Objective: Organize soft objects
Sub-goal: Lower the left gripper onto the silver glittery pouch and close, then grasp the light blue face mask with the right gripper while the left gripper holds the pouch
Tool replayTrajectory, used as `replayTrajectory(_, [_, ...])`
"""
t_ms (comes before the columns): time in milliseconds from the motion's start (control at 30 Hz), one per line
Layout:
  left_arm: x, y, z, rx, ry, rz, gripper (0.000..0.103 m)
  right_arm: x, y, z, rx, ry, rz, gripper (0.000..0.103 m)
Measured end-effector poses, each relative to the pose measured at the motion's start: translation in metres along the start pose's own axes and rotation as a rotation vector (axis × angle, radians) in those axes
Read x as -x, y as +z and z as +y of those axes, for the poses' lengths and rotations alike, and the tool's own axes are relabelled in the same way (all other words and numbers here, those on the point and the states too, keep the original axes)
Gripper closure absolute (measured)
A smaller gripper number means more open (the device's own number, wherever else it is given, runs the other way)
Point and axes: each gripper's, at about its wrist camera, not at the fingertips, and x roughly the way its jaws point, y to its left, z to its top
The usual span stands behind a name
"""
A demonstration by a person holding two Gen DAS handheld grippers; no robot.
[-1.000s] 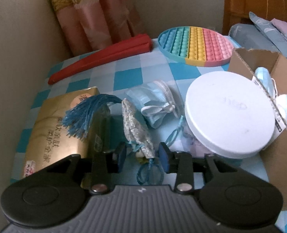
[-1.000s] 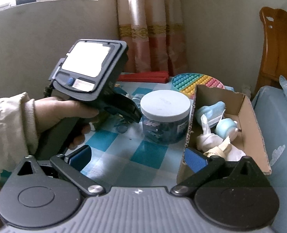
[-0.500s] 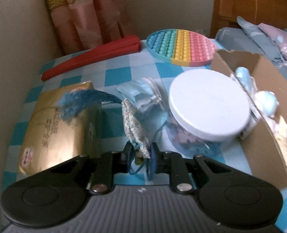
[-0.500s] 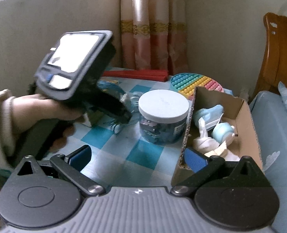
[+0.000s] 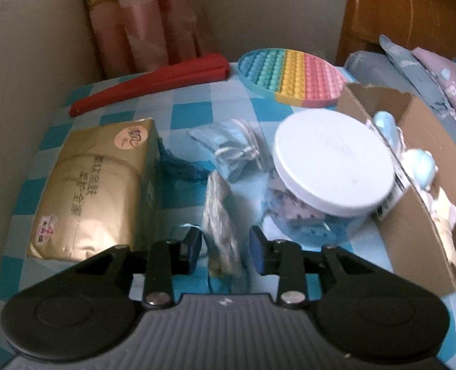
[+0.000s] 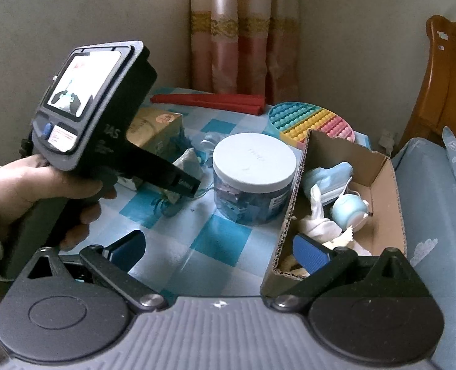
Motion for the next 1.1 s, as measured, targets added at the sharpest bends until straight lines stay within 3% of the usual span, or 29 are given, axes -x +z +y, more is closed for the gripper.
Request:
replayTrajectory(100, [-0.007, 0.002, 0.003, 0.015, -0.002, 0.012, 0.086, 0.001, 0.003, -0.003, -0.002, 0.000, 0.006, 0.000])
replayTrajectory(400, [0.025, -0.012, 0.011, -0.013, -0.078, -0.037, 0.087, 0.002, 0.032, -0.020, -0.013, -0.018, 0.011, 0.000])
replayTrajectory(600, [0.050, -0.030, 0.027, -0.020, -0.118, -0.037, 0.087, -0.010, 0.073, -0.032, -0.004, -0.023, 0.018, 0.000])
replayTrajectory(900, [0.070, -0.041, 0.033, -0.066, -0.142, -0.039, 0.087, -0.089, 0.147, -0.029, 0.000, 0.077, 0.175, 0.001])
replayTrajectory(1000, [0.071, -0.042, 0.033, -0.066, -0.155, -0.040, 0.087, -0.126, 0.168, -0.026, -0.010, 0.132, 0.266, 0.004])
replayTrajectory(1100, [0.069, -0.042, 0.033, -0.067, -0.156, -0.038, 0.087, -0.158, 0.182, -0.021, -0.008, 0.134, 0.310, 0.009])
